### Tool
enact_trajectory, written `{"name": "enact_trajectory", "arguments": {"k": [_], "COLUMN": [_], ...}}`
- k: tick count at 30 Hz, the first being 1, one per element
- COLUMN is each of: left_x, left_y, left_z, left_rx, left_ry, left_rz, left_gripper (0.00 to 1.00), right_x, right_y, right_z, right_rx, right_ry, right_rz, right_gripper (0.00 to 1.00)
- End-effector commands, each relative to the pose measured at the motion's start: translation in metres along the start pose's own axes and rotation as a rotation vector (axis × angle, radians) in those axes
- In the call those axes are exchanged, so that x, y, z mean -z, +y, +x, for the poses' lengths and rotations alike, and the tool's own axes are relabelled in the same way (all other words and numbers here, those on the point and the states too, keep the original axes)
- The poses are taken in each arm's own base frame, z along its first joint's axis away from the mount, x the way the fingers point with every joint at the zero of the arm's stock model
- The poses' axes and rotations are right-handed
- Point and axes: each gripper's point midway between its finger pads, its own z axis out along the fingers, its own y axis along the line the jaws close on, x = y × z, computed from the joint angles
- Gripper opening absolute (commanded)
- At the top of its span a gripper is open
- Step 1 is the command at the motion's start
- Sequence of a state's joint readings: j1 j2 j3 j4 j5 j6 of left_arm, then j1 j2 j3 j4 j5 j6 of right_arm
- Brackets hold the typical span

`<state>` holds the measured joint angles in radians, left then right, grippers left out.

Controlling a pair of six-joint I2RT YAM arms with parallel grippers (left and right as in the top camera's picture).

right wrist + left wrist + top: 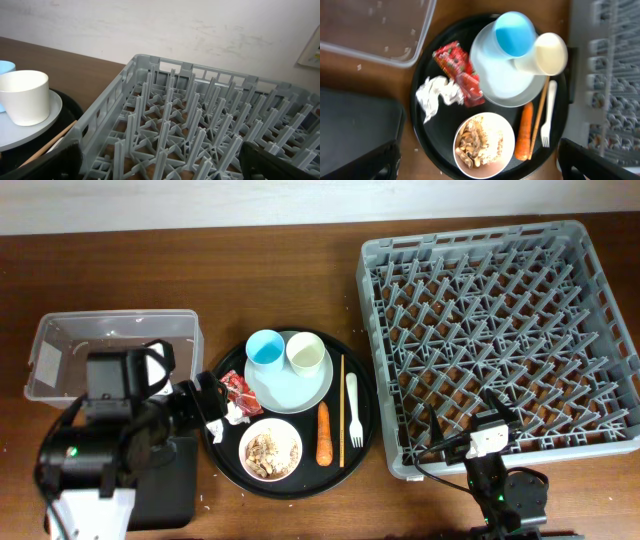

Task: Sort waste into correct bins and load items into the dishwasher rack
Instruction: 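Move the left gripper to the red strawberry wrapper and grasp it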

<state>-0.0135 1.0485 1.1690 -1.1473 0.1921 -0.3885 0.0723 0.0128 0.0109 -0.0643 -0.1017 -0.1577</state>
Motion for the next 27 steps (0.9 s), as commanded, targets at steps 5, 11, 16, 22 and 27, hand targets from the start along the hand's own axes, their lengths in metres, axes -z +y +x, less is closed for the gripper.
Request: {"name": "enact_trajectory", "arguments": {"k": [5,11,16,22,27], "left_x": [-0.083,-0.145,-0.172,-0.18,-0.192], "left_y": [0.008,0.005,0.015,0.013,0.0], "left_z": [0.021,0.032,0.043,0.051,0.061], "left_rx": [0.129,0.118,0.137,0.124,0.069], "left_ry": [0.14,0.242,0.307,0.327,0.321], "left_rz": [-0.024,-0.122,-0.174,-0.176,-0.146], "left_gripper": [0.66,0.51,0.51,0.51,0.43], "right_x": [0.0,0.0,0.0,0.0,0.0], "right_y": [-0.002,-0.002,-0.002,-0.002,-0.002], "right_z": [0.003,0.003,0.003,0.003,0.003], "right_rx": [-0.006,-0.006,-0.006,-0.006,-0.006], "right_ry": [0.005,0.005,0.005,0.005,0.005], "right_rz": [0.008,0.008,0.008,0.008,0.008], "right_gripper": [0.99,0.99,0.99,0.98,0.99]}}
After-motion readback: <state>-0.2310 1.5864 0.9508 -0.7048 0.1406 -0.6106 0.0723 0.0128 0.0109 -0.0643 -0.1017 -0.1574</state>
